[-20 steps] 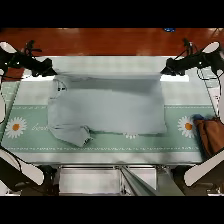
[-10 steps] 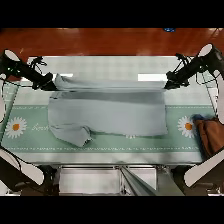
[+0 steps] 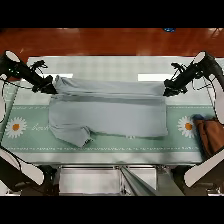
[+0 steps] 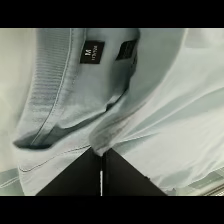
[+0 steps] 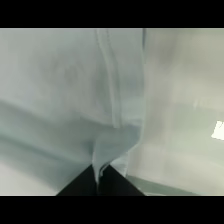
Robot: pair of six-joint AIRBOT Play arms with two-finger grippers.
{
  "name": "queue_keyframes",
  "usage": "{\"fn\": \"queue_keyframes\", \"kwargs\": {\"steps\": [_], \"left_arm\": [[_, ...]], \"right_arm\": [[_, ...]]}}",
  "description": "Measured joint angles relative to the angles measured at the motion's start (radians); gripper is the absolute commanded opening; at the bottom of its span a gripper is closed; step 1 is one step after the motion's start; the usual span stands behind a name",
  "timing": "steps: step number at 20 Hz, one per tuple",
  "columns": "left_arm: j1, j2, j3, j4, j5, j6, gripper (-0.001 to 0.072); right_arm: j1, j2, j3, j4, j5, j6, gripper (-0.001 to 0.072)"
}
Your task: Fold the shirts.
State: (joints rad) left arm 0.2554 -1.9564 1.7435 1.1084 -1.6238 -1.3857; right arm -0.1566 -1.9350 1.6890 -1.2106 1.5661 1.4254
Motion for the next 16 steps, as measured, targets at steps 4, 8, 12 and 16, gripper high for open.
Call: {"fn": "queue_keyframes", "kwargs": {"steps": [4,8,12,16], "left_arm": [[-0.002,0.003,0.0,0.003,-0.021,-0.041,0.051],[0.008,0.066,-0.015,0.003,-0.015,-0.069,0.051],[0.1,0.257,-0.217,0.041,0.117,-0.077,0.051],[0.262,0.506,-0.558,-0.076,0.299,-0.007,0.051]], "right_arm": [[0.014,0.005,-0.003,0.001,-0.003,0.001,0.041],[0.013,0.101,-0.033,-0.062,-0.016,0.031,0.041],[-0.01,0.372,-0.298,-0.106,-0.182,0.093,0.041],[-0.019,0.746,-0.734,-0.027,-0.454,0.147,0.041]]}}
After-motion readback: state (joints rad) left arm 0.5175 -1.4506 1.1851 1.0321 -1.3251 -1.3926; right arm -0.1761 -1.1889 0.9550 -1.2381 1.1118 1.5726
